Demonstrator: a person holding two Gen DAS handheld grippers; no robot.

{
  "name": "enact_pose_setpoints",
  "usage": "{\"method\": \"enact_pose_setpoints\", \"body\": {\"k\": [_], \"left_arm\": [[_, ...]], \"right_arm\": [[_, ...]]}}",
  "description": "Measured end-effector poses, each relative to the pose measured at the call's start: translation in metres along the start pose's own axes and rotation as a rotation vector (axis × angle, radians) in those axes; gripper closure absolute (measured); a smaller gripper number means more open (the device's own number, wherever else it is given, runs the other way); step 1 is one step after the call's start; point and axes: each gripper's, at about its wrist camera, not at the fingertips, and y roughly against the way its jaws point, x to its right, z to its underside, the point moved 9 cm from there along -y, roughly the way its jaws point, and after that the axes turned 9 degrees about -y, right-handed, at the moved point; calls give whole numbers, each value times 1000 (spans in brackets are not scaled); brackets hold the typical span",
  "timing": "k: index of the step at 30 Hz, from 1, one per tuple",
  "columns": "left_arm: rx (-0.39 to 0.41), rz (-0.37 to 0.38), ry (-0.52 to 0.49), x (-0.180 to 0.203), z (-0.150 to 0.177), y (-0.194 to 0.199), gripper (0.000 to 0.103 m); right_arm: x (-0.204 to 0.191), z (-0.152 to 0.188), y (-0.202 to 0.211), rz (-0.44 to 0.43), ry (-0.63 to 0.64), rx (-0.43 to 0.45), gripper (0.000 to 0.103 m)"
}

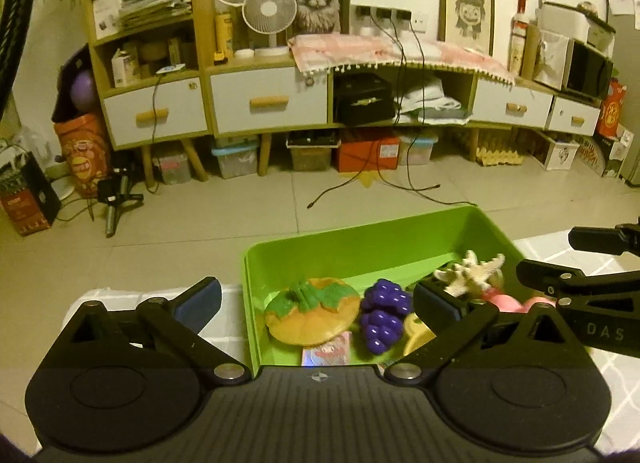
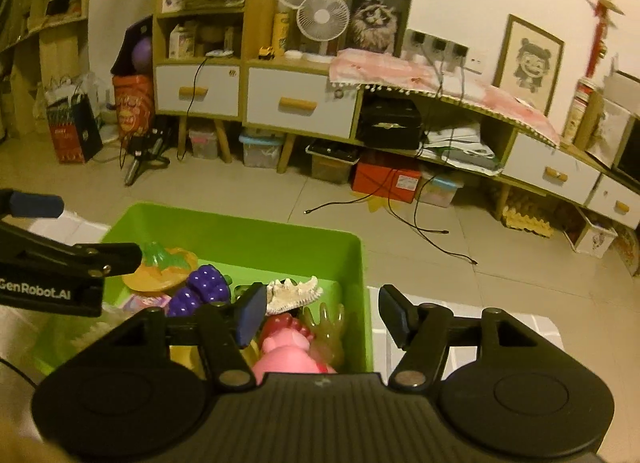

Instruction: Organize rigid objects

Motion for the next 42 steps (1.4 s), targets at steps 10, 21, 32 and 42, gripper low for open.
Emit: {"method": "enact_pose_setpoints", "body": {"k": [10, 21, 32, 42], "left_arm": [[-1, 29, 18, 19, 34, 54, 2], [-22, 56, 78, 32, 71, 87, 2], [-45, -15, 86, 35, 108, 103, 2], [-137, -87, 89, 30, 125, 119, 2]], "right_arm": [[8, 19, 63, 1, -84, -15, 58], [4, 64, 94, -14, -128, -42, 55], [-1, 96, 119, -10, -164, -46, 44], [-14, 106, 140, -30, -166, -80, 32]]}}
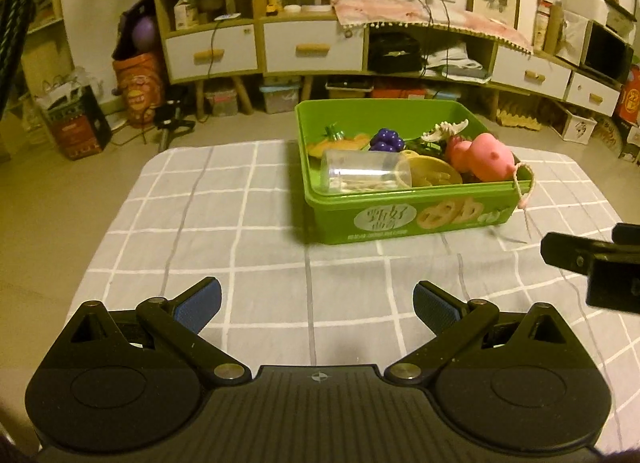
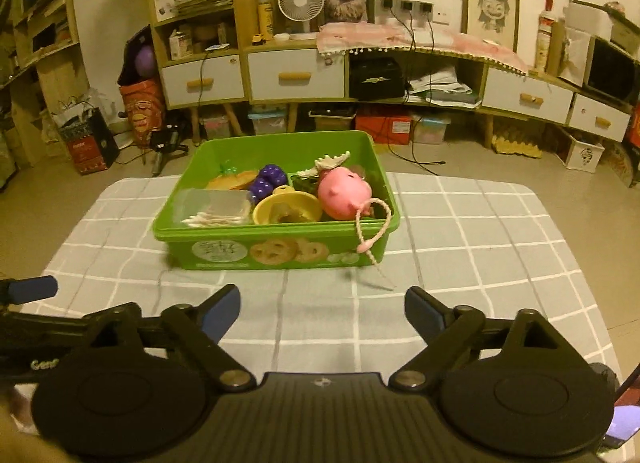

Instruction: Organize rigid objects

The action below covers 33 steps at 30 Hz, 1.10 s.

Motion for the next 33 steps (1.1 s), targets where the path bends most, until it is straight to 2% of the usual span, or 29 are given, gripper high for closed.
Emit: {"method": "enact_pose_setpoints", "body": {"k": [5, 10, 19, 33], "left_arm": [[-48, 15, 41, -1, 3, 0, 2], [-51, 24, 43, 4, 2, 2, 2], [-75, 66, 70, 7, 4, 2, 2], [-93, 76, 77, 9, 6, 0, 2]], "right_arm": [[5, 8, 1, 13, -12, -21, 29], [7, 15, -3, 16, -24, -64, 29], [5, 15, 1, 7, -24, -66, 29], [6, 17, -1, 17, -21, -68, 29]]}}
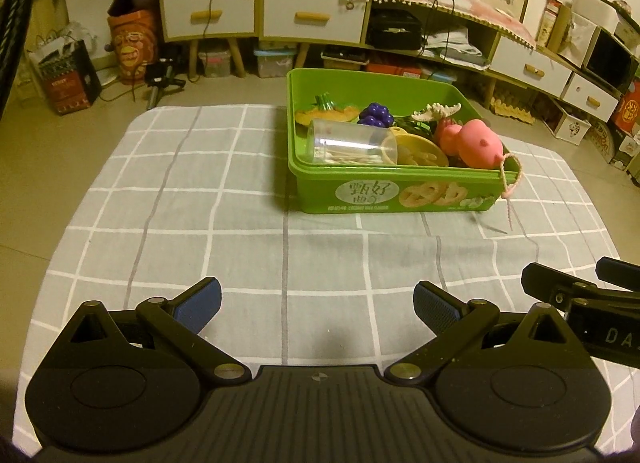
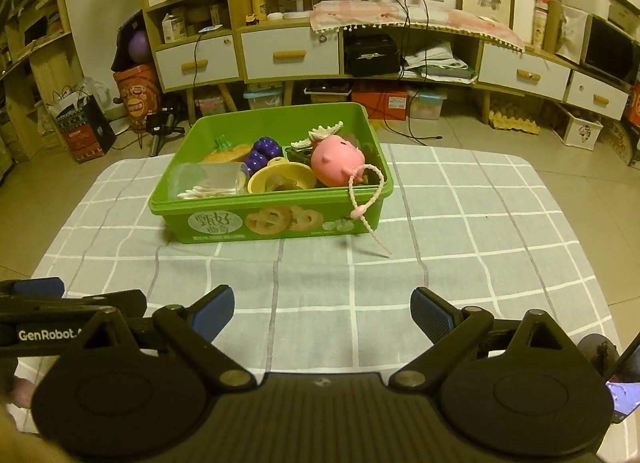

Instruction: Organize rigid objects

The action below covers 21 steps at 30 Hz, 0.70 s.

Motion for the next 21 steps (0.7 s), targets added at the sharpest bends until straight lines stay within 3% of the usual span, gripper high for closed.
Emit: {"method": "enact_pose_setpoints", "body": {"k": [21], "left_arm": [[-6, -4, 4, 0, 0, -1, 2]], "right_arm": [[0, 1, -1, 5, 5, -3, 28]]}}
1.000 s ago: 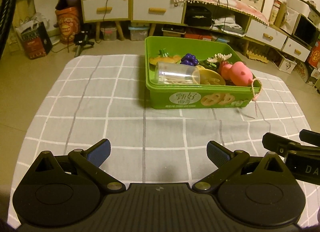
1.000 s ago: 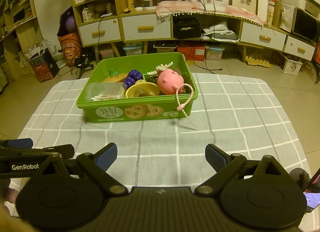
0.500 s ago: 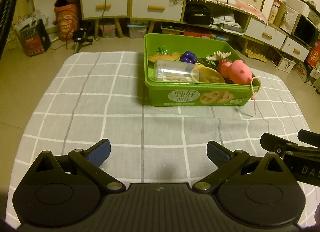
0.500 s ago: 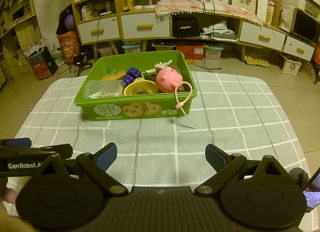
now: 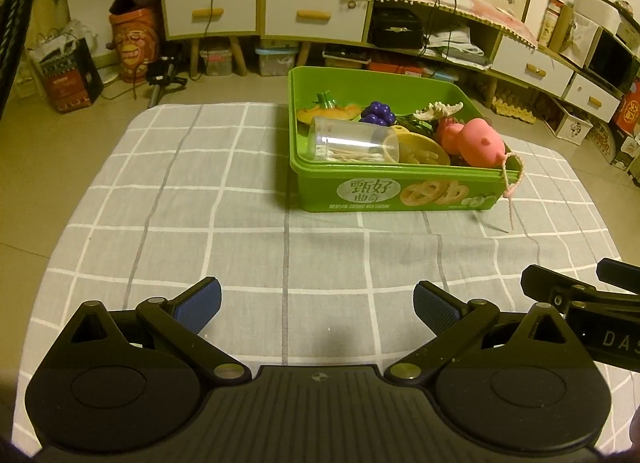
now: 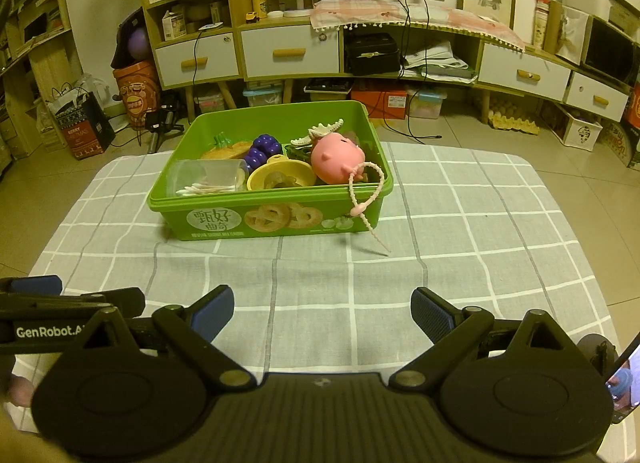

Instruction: Organize rigid objects

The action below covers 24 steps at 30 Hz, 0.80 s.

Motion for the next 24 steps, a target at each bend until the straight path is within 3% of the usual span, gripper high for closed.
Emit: {"method": "enact_pose_setpoints", "body": {"k": [24], "left_arm": [[6, -2, -1, 0, 0, 2, 2]], "right_arm": [[1, 1, 0, 3, -2, -3, 28]]}}
